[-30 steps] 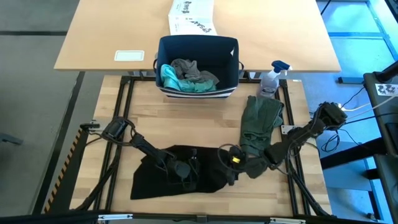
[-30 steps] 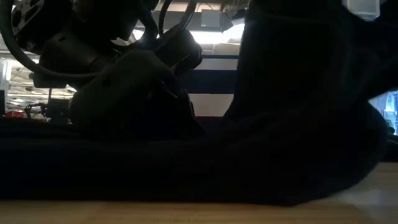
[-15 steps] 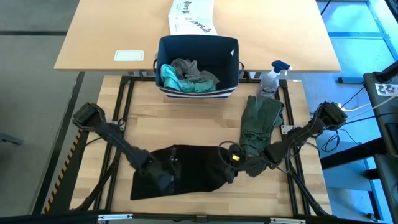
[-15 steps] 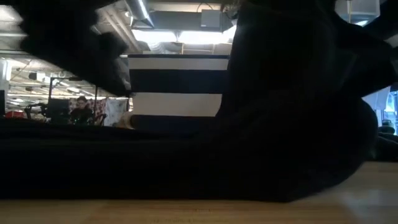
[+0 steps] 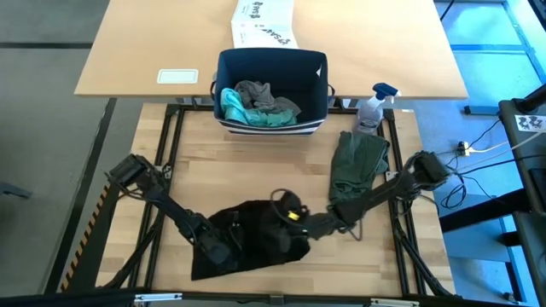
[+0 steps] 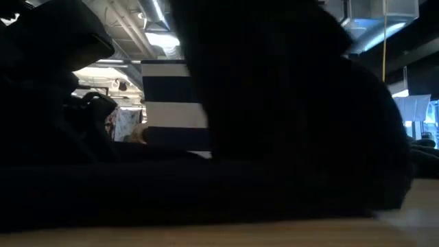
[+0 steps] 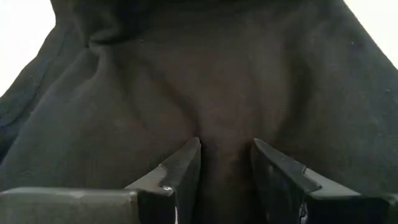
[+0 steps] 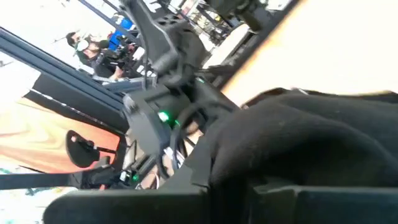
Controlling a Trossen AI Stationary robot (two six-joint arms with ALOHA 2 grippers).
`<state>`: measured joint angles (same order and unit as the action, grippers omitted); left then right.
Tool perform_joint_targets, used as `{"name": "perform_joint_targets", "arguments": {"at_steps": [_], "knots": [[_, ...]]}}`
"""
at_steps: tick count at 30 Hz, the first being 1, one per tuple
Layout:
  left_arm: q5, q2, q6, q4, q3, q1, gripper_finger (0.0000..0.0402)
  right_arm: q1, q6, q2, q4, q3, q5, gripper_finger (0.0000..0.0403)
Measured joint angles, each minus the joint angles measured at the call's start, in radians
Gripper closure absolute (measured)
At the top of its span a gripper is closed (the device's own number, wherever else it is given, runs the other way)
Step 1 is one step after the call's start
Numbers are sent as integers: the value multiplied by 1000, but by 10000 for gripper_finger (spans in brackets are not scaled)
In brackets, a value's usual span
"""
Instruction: Fold Laundry from Bin
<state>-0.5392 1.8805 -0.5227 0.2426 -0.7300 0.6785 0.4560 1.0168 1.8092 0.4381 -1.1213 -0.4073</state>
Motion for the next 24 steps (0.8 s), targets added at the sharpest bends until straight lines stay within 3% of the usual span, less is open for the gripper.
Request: {"name": "perform_joint_targets", "arguments": {"at_steps": [8,12,15,18,24], "knots": [[3,-11,93,61,-6,-10,261,-69,-72,159,-22,-218,87,384],[41,-145,89,-181,-52,30,260,-73,-72,178,-54,-247,100,381],[56,-284,-52,-410,-98,93,260,-71,-72,178,-61,-248,89,382],[53,-346,-224,-555,-77,183,260,-70,-58,178,-69,-248,87,383],[-24,-246,-538,-454,84,330,260,-71,-30,181,-40,-247,82,381]]}}
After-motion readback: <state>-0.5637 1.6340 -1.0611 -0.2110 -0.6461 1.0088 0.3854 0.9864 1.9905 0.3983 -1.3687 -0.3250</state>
